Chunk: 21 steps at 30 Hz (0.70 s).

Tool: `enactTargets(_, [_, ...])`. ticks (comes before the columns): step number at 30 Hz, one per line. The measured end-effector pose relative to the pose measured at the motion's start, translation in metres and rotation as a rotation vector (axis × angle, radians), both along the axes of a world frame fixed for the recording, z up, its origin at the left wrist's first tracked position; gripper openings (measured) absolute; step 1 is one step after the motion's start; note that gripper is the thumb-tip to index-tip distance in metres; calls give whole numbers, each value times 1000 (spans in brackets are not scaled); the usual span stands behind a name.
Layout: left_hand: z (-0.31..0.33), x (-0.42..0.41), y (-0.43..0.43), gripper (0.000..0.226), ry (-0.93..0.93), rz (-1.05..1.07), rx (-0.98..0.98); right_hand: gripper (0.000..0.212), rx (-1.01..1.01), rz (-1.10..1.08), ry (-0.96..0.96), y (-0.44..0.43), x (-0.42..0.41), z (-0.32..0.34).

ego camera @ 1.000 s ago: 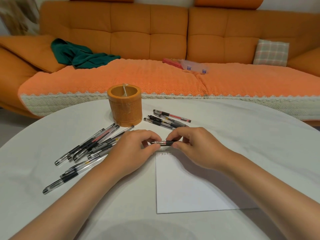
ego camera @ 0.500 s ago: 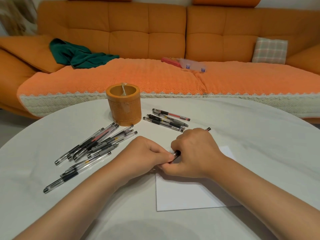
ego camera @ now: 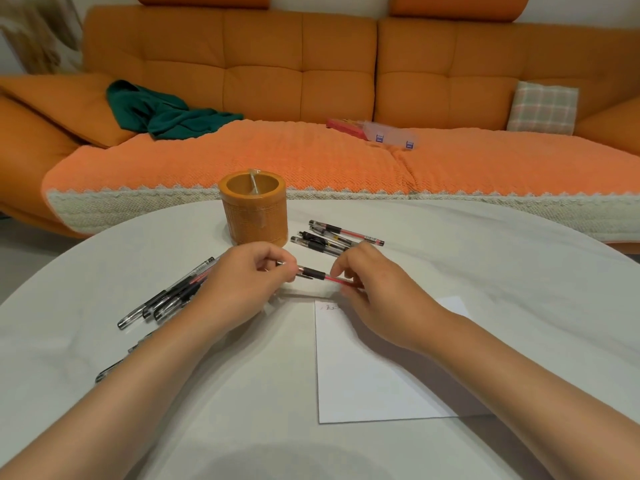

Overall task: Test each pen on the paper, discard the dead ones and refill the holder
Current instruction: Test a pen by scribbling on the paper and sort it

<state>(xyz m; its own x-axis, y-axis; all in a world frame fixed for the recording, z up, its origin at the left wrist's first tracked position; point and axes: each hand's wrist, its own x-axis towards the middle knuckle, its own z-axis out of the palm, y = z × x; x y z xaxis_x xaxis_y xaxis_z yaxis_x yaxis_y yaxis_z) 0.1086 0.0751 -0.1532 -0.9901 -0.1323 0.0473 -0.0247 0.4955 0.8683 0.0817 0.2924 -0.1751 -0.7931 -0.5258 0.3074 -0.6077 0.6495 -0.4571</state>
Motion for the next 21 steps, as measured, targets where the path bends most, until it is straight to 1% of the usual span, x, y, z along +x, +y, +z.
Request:
enactTargets(2, [-4,-4,-8,5,4,-38,-27,18,-35,-29,-15,-3,-2,-2])
enactTargets(3, [-6,-5,-12,5,15,-54,-71,17,-34,-53,-9,-4,-3,-3])
enactTargets(5, [-10,-7,-21,7,62,-51,-227,15,26,-120,33,-8,-9,-3])
enactTargets(7, [-9,-8,-34,14,109,-38,-431,15,82,-196,74,-11,-18,-2])
enactTargets(9, [-6,-8,-47,16,101,-39,-604,15,111,-243,75,-16,-30,-1])
enactTargets(10, [-5,-7,-54,14,74,-48,-644,15,125,-254,65,-19,-37,-1])
enactTargets(13, [-3,-3,-70,16,-24,-108,-686,15,172,-266,45,-24,-53,-2])
enactTargets(17, [3,7,-82,11,-57,-135,-696,17,277,-246,48,-27,-65,-1])
enactTargets(21, [9,15,-92,22,-116,-151,-798,20,408,-260,112,-33,-68,4])
